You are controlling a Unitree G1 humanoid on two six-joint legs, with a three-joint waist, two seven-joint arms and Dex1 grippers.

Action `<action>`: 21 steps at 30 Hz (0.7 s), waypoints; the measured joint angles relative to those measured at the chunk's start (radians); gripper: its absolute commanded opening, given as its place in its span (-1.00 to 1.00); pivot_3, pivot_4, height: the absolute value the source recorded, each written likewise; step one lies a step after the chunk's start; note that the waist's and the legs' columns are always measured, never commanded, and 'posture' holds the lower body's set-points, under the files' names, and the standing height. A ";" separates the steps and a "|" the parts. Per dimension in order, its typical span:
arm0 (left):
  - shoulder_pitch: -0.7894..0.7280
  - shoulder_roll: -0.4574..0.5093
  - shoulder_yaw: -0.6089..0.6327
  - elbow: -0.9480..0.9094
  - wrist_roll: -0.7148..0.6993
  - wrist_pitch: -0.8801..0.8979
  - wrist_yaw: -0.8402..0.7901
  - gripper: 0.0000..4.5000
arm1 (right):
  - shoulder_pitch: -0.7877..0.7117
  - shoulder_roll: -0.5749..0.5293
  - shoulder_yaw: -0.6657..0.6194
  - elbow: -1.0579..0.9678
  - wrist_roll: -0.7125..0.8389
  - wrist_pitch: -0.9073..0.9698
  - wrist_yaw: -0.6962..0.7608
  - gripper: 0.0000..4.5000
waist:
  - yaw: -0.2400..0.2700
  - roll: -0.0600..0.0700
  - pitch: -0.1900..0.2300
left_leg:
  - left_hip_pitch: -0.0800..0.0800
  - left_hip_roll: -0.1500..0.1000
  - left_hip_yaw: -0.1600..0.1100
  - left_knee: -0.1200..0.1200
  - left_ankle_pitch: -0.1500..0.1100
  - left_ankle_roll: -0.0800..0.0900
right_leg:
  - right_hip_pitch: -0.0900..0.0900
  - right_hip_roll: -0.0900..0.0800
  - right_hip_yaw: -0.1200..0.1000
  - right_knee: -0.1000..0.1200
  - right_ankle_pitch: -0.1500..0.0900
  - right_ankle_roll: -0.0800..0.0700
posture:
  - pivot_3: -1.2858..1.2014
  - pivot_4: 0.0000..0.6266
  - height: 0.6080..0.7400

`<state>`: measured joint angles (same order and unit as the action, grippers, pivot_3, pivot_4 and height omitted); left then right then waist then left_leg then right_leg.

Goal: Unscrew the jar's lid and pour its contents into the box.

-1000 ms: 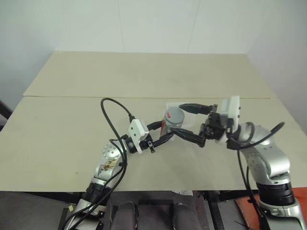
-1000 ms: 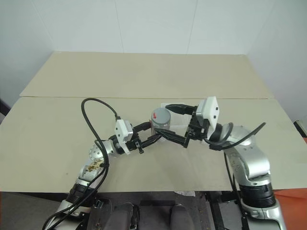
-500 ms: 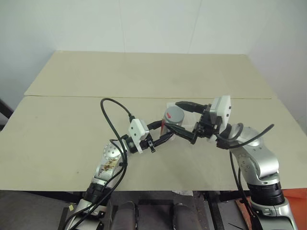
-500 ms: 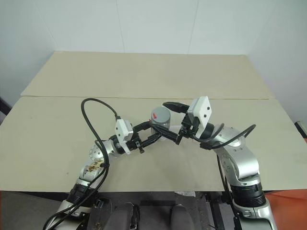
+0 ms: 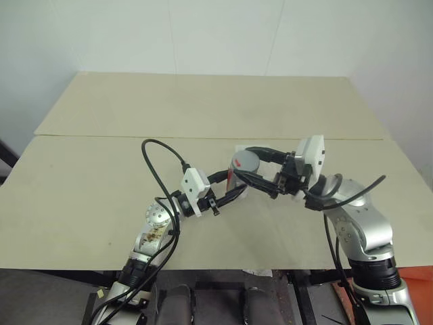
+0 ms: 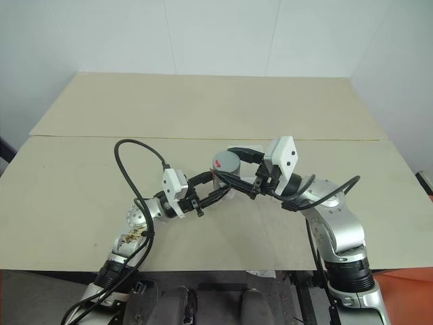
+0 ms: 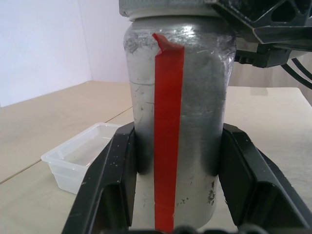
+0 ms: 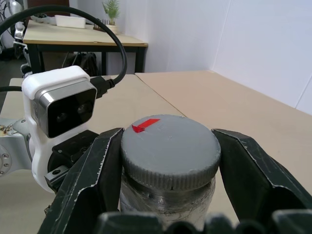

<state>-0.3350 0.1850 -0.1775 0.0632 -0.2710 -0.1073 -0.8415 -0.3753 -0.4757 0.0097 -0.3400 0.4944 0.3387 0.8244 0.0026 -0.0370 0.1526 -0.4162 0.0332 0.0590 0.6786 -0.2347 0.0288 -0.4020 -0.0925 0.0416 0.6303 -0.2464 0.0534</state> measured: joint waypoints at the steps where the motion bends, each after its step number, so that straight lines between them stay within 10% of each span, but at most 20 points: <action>1: 0.000 0.001 0.000 0.000 0.000 0.000 0.000 -0.10 | 0.000 0.000 0.000 0.000 0.000 0.000 0.000 0.27 | 0.000 0.000 0.000 | 0.000 0.000 0.000 0.000 0.000 0.000 | 0.000 0.000 0.000 0.000 0.000 0.000 | 0.03 -0.52 1.00; 21: 0.002 0.020 0.001 0.004 0.009 -0.022 -0.002 -0.10 | -0.019 0.131 -0.181 -0.002 0.275 0.192 -0.225 0.27 | 0.003 0.000 0.000 | 0.000 0.000 0.000 0.000 0.000 0.000 | 0.000 -0.001 0.000 0.000 0.000 0.000 | 0.03 -0.52 1.00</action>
<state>-0.3327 0.2050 -0.1762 0.0668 -0.2618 -0.1292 -0.8435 -0.3948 -0.3447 -0.1712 -0.3421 0.7692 0.5306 0.5990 0.0054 -0.0370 0.1526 -0.4164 0.0332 0.0589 0.6786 -0.2347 0.0288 -0.4019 -0.0930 0.0414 0.6303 -0.2464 0.0534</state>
